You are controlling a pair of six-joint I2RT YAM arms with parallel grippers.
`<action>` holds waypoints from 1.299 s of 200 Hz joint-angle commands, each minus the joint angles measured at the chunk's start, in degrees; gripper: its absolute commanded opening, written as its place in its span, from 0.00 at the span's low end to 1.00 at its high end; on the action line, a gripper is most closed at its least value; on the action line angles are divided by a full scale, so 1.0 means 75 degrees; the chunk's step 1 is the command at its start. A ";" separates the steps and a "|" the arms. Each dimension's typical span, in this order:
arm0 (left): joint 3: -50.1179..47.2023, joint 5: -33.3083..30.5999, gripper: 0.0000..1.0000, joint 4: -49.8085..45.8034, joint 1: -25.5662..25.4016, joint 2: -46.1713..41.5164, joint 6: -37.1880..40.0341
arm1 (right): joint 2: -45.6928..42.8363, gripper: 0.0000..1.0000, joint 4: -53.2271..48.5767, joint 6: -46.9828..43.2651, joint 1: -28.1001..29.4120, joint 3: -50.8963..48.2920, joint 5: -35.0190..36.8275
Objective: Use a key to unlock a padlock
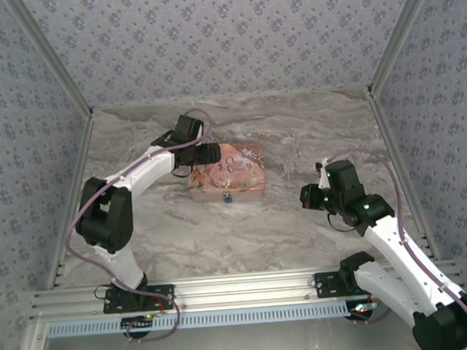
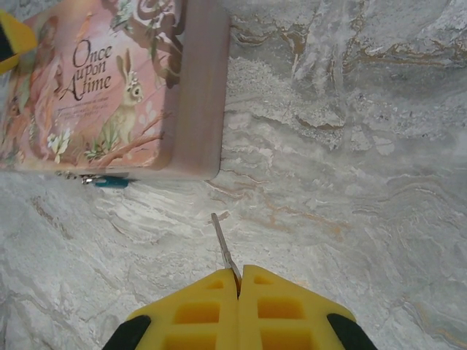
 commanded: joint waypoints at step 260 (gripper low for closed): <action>0.0972 0.0886 0.79 -0.0338 -0.1822 0.0884 0.0853 | -0.1168 0.00 -0.1546 0.0911 0.0754 -0.0120 0.1317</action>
